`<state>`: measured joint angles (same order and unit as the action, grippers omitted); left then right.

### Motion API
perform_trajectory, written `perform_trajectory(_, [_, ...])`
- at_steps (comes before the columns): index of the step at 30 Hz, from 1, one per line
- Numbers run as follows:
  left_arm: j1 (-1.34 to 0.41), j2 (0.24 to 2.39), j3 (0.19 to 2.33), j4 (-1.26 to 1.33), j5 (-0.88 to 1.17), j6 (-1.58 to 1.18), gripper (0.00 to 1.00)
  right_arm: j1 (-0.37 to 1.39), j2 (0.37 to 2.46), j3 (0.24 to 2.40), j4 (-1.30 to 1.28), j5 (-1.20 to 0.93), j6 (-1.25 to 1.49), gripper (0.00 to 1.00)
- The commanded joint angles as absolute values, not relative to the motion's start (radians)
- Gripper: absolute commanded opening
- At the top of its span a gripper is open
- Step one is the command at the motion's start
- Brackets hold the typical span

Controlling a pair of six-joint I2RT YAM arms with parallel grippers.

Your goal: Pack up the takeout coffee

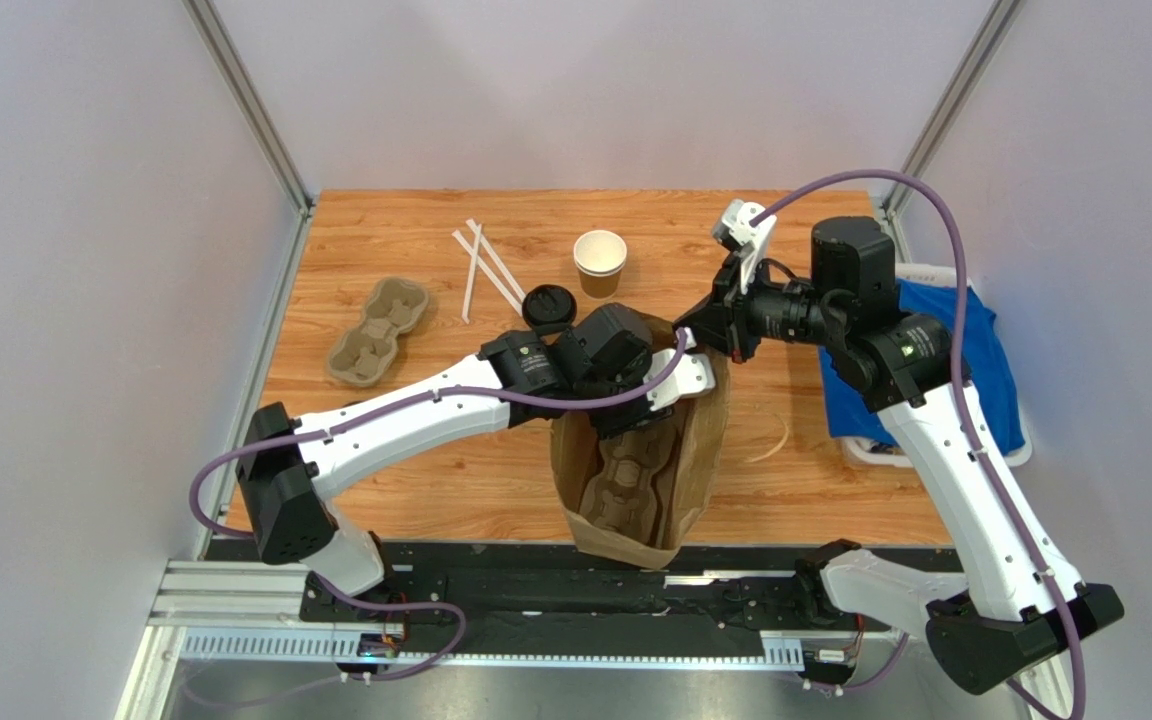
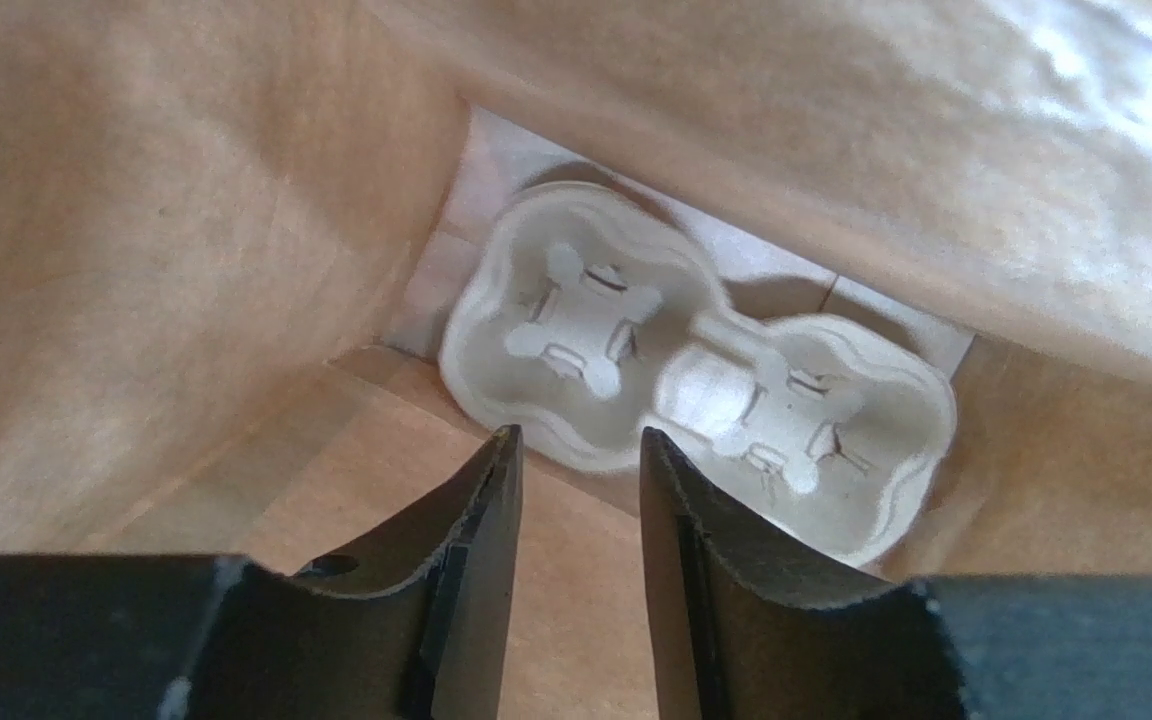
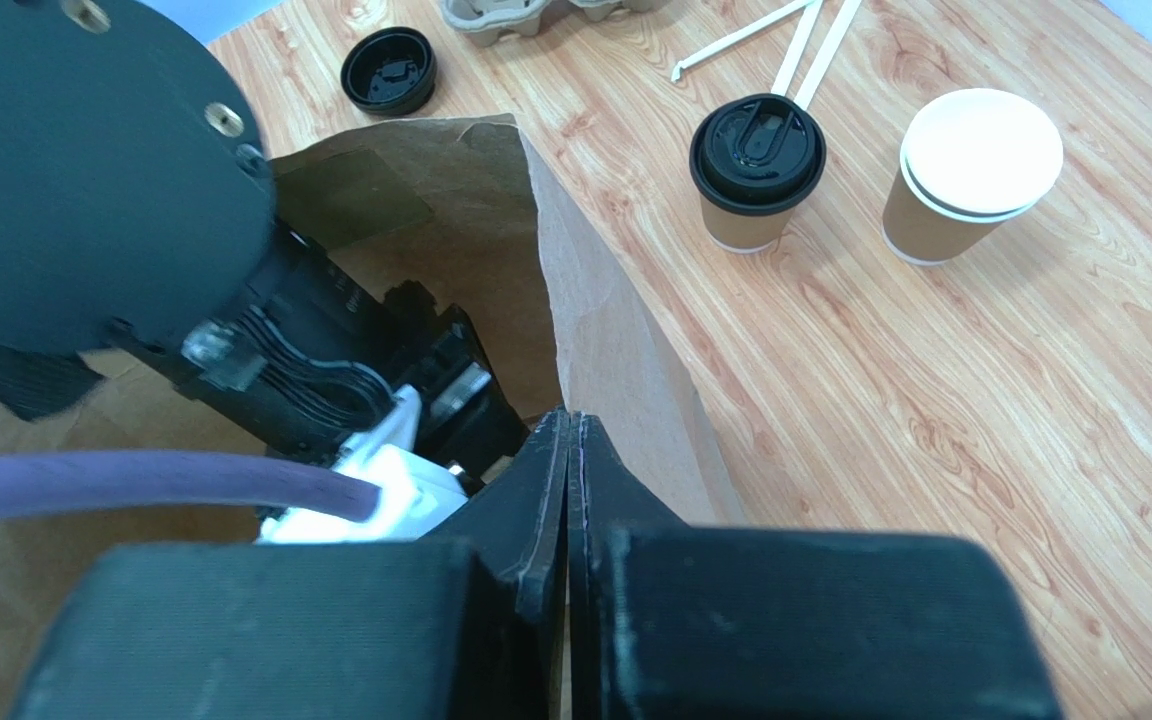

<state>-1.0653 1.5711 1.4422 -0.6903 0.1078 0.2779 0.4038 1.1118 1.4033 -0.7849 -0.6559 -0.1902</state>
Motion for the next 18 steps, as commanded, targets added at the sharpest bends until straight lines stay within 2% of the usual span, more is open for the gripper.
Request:
perform_trajectory(1, [-1.066, 1.485, 1.499, -0.637, 0.109, 0.305, 0.45, 0.4, 1.103, 1.394, -0.77, -0.666, -0.213, 0.0])
perform_trajectory(9, [-1.109, 1.378, 1.577, -0.637, 0.11, 0.376, 0.63, 0.396, 1.103, 1.401, -0.779, -0.632, -0.221, 0.0])
perform_trajectory(13, [-1.118, 1.315, 1.63, -0.641, 0.147, 0.397, 0.81, 0.391, 1.103, 1.404, -0.785, -0.603, -0.225, 0.0])
perform_trajectory(18, [-1.074, 1.241, 1.722, -0.64, 0.137, 0.371, 0.86, 0.377, 1.103, 1.405, -0.801, -0.555, -0.222, 0.0])
